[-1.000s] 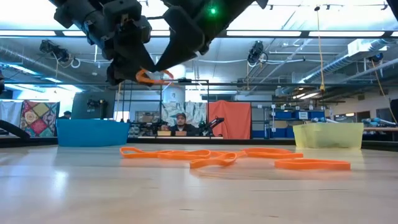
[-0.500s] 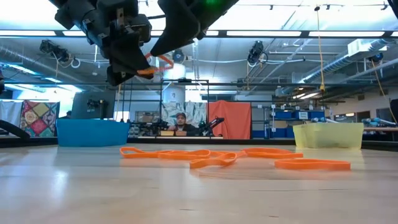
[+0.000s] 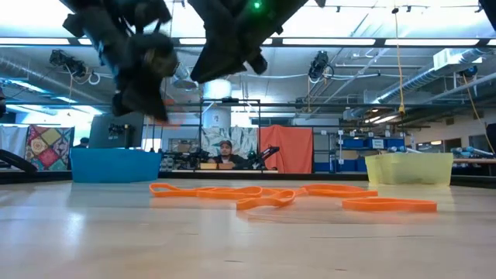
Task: Sort rubber bands into baskets
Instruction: Put the orange rubber band into the blue bin
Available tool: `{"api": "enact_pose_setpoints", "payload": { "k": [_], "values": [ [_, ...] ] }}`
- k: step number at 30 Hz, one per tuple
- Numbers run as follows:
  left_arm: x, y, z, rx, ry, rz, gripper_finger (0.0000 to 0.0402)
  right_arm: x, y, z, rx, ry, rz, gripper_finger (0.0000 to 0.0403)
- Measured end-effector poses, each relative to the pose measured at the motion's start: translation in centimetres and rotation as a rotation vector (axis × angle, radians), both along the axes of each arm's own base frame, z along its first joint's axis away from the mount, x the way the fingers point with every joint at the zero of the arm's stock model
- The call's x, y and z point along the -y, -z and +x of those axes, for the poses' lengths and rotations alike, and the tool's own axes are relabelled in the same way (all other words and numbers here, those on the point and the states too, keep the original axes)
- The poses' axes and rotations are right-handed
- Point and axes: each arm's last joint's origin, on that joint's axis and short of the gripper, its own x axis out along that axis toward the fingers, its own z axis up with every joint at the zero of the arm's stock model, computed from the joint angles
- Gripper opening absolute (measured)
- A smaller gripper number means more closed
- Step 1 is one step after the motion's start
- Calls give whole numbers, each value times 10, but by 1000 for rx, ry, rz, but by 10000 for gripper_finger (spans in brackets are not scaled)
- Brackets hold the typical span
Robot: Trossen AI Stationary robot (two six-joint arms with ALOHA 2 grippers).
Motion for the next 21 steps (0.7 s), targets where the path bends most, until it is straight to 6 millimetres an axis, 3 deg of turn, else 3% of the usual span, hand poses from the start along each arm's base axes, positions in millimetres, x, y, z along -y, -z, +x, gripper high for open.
{"api": "enact_pose_setpoints", "payload": {
  "k": [8,16,21],
  "values": [
    [-34,12,-24,-230,-186,-29,3,14,25,-7,-30,55,282,116],
    [-69,1,-51,-240,-319,11,4,13,56,-20,-108,69,367,119],
    [-88,-2,-73,-289,-428,20,4,10,72,-24,-86,-17,430,119]
  ]
}}
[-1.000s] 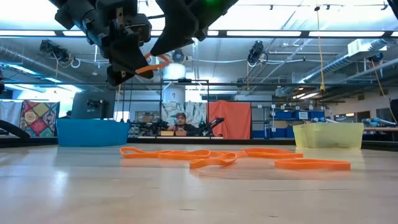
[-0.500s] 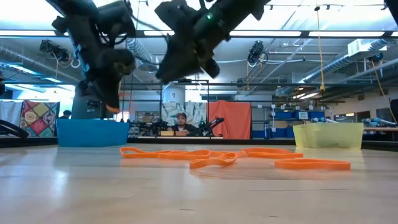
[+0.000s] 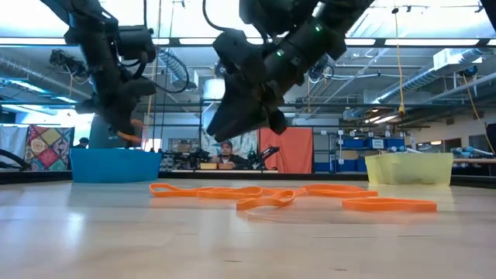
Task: Sort rubber bands into baskets
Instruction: Put the orange rubber band into the blue bin
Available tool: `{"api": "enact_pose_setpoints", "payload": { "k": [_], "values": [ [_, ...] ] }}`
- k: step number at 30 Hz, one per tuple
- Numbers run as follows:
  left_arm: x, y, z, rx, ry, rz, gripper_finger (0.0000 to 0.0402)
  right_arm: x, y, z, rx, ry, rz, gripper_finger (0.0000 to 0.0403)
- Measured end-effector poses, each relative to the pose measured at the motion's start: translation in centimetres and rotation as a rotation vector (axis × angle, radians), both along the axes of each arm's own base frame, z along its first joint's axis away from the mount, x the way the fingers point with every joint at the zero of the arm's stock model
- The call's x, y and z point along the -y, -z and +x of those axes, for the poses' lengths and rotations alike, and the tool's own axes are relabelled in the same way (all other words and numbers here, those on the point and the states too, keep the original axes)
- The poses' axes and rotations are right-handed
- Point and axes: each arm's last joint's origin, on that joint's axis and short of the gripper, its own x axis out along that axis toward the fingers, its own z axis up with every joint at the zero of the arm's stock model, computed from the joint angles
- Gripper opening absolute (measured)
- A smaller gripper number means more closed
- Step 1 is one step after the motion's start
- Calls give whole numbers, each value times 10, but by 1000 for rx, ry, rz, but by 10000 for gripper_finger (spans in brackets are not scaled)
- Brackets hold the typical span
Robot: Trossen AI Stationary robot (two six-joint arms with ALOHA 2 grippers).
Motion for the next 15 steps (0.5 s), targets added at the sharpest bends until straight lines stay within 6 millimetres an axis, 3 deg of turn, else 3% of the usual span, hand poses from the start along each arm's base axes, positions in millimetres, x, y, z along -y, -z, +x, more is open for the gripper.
{"api": "enact_pose_setpoints", "payload": {
  "k": [4,8,15],
  "values": [
    [-11,2,-14,-72,-96,13,4,0,12,-6,-3,-9,23,119],
    [-21,1,-24,-125,-310,91,10,0,21,-10,13,-4,43,119],
    [-27,1,-30,-136,-379,111,70,-1,29,-14,73,-22,95,119]
  ]
}}
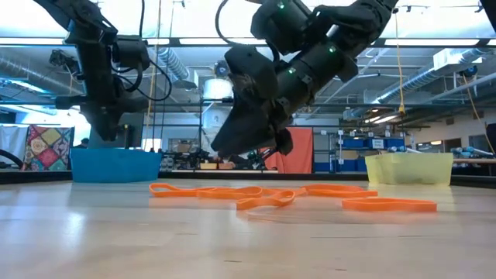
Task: Sort rubber bands into baskets
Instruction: Put the orange rubber band into the blue bin
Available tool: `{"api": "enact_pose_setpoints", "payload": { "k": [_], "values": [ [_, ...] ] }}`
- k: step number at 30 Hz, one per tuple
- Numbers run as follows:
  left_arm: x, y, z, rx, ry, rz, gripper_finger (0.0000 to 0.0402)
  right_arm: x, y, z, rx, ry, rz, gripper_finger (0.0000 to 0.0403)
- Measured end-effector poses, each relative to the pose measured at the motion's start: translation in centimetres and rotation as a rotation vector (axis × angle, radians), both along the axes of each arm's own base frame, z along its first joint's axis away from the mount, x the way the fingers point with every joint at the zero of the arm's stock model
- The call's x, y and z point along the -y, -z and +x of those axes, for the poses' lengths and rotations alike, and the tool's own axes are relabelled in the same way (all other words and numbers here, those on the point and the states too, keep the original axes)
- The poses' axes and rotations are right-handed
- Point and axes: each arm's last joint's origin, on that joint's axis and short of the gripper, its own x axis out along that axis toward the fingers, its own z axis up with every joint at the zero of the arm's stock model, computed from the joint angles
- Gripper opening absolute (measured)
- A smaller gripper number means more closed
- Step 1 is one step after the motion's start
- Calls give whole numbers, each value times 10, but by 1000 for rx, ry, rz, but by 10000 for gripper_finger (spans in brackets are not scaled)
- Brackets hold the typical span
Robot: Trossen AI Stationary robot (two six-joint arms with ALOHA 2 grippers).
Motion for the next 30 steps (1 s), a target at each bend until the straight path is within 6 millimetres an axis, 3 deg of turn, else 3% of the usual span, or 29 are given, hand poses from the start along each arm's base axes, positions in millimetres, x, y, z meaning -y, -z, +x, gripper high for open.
{"api": "enact_pose_setpoints", "payload": {
  "k": [8,14,20,23,30],
  "values": [
    [-1,0,-2,14,-7,-19,152,2,5,2,2,32,-100,119],
    [3,-3,4,162,170,-130,157,-5,34,4,-74,-100,-108,119],
    [18,-20,1,264,236,-68,157,-9,41,2,-134,-65,-173,116],
    [27,-30,-1,320,285,-7,157,-10,42,1,-141,-67,-187,98],
    [42,-49,2,475,359,102,157,-11,42,1,-128,-95,-190,10]
  ]
}}
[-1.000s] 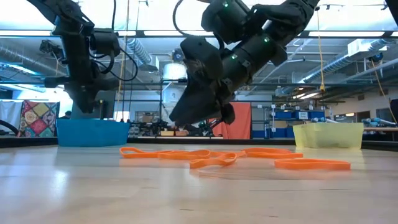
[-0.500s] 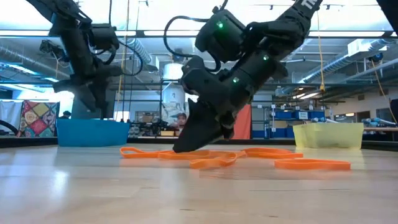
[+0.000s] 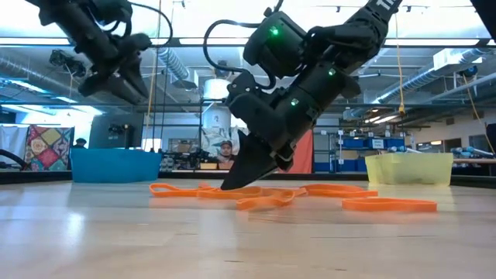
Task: Sort rubber bands into baskets
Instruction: Put the orange rubber band into the blue bin
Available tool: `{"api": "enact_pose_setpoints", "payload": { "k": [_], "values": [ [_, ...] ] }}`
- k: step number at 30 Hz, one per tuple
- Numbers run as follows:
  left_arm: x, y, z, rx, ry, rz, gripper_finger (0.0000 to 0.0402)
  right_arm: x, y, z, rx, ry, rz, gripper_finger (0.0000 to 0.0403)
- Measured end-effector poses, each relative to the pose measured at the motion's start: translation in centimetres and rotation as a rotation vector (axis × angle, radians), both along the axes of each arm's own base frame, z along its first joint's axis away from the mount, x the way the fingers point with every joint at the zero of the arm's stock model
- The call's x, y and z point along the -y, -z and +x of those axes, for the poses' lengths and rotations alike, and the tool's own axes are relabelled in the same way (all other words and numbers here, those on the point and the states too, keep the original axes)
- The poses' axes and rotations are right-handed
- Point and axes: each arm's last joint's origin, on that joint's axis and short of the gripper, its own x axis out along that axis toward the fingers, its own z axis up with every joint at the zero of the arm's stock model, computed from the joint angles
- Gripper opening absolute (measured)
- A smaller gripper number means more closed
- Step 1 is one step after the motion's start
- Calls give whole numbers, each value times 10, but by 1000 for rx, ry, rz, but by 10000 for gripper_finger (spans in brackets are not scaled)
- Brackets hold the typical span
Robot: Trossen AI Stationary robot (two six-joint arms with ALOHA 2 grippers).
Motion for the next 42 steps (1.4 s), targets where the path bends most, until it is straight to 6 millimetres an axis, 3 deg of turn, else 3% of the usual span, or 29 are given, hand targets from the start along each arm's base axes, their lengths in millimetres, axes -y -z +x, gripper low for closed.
{"api": "enact_pose_setpoints", "payload": {
  "k": [6,13,20,25,29,34,39,42],
  "values": [
    [7,-8,12,121,33,6,157,3,-5,0,11,41,66,5],
    [20,-10,23,124,253,61,157,2,-26,3,119,64,52,7],
    [29,-10,27,124,319,60,157,3,-19,-3,46,194,-36,73],
    [34,-10,29,123,351,57,157,3,-18,-4,34,157,-59,113],
    [37,-9,30,119,360,63,157,2,-4,-4,-18,111,-62,121],
    [40,-10,32,120,374,68,157,1,2,-4,-43,99,-64,107],
    [44,-7,41,115,393,84,157,5,1,-5,-55,107,-60,18],
    [46,-4,48,96,404,85,157,9,-3,-4,-33,130,-43,9]
  ]
}}
